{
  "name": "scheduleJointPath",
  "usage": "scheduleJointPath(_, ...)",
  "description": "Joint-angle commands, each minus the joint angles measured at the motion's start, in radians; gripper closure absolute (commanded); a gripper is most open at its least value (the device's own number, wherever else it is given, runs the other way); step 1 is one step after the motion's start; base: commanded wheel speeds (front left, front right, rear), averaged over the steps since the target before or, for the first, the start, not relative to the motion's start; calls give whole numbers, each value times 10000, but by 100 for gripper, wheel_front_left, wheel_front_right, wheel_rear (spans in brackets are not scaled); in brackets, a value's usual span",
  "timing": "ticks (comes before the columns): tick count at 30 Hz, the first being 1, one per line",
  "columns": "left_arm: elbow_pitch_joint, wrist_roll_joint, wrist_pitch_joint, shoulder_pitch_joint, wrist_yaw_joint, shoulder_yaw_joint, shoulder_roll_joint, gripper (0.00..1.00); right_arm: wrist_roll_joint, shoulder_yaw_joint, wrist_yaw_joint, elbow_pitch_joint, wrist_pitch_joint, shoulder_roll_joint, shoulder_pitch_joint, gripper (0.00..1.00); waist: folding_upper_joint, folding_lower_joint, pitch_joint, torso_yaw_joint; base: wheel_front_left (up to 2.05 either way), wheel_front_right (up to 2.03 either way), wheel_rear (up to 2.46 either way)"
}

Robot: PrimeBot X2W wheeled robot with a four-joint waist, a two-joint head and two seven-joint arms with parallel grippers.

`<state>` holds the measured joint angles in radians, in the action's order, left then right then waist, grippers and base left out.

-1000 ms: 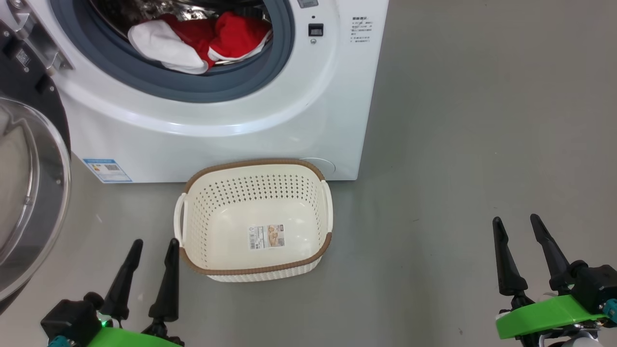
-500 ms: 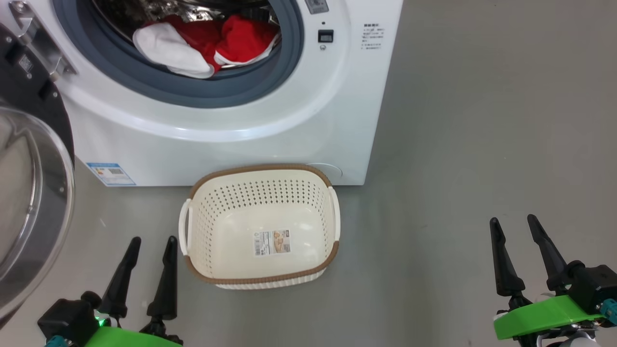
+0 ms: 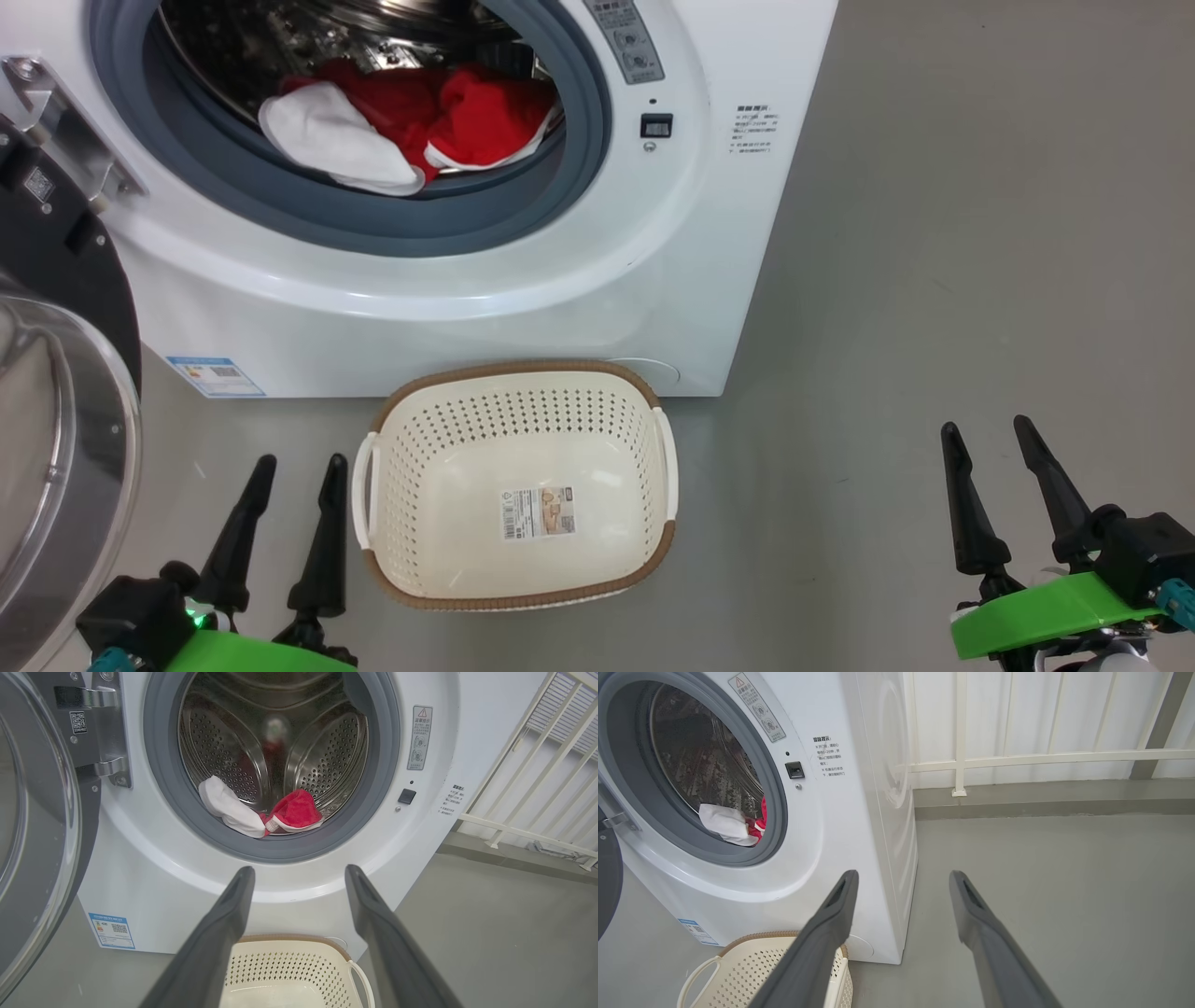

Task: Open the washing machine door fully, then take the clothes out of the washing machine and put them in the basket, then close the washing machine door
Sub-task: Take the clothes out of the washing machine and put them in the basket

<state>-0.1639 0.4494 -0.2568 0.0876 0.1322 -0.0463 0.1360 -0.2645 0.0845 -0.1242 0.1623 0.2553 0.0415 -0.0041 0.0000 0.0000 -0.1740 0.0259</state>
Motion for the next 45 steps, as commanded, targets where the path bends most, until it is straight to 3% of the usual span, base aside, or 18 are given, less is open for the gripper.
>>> scheduleJointPath(1,231,-101,-49,236,-15,315,185,0,-188,-261,-65,-220,65,87,-177,0,0,0,-15,11,17,-17,0)
scheduleJointPath(12,-99,-375,-49,504,-15,333,140,0,-215,-326,-65,-205,65,87,-306,0,0,0,-307,20,0,0,0)
scheduleJointPath(20,-1251,-987,-49,2282,-15,60,235,0,-325,-537,-65,-226,65,87,-670,0,0,0,-1062,-118,0,0,0)
scheduleJointPath(36,-6796,-3631,62,8594,-361,-1444,1156,0,-908,-1223,-65,-259,65,87,-1674,0,0,0,-2795,-1185,0,0,0)
scheduleJointPath(45,-9257,-4746,452,11412,-569,-2370,1714,0,-1190,-1506,-65,-343,65,87,-2188,0,0,0,-3780,-1751,0,0,0)
